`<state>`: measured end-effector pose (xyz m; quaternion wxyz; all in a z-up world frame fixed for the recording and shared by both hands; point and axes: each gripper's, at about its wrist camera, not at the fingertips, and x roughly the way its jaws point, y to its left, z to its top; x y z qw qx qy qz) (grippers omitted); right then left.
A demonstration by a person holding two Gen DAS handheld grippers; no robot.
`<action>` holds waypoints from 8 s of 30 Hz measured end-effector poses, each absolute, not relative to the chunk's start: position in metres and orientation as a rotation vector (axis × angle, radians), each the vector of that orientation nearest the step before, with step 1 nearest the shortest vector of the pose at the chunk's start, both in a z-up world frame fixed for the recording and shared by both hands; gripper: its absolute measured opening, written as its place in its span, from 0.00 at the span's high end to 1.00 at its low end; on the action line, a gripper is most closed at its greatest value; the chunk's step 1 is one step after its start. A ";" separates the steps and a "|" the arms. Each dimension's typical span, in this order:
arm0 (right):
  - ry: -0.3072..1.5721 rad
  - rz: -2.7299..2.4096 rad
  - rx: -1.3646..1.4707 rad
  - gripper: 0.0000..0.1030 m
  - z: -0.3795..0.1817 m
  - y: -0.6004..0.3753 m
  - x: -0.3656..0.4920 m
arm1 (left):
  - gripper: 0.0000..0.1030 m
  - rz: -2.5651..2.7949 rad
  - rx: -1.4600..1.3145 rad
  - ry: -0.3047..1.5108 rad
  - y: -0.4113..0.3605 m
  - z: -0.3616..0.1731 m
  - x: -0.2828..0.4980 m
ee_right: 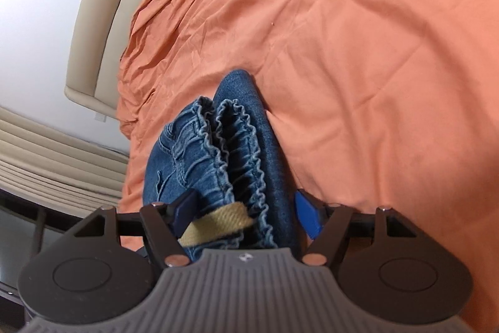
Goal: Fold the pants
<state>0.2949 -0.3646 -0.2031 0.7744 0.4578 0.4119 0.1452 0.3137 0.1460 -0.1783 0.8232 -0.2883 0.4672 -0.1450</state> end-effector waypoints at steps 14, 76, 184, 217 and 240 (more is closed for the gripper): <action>0.855 0.389 1.032 0.60 -0.216 -0.363 0.309 | 0.64 -0.390 -0.674 1.006 0.134 -0.185 0.317; 0.815 0.658 0.767 0.82 -0.094 -0.065 0.267 | 0.94 -0.109 -0.389 0.816 0.314 -0.053 0.229; 0.461 0.332 -0.016 0.21 -0.028 -0.030 0.002 | 0.23 0.163 -0.057 0.499 0.135 0.008 -0.029; 0.535 0.342 -0.034 0.21 -0.073 -0.008 0.006 | 0.22 0.230 -0.098 0.666 0.146 -0.036 -0.017; 0.531 0.337 -0.027 0.21 -0.071 -0.010 0.005 | 0.24 0.231 -0.095 0.667 0.143 -0.035 -0.017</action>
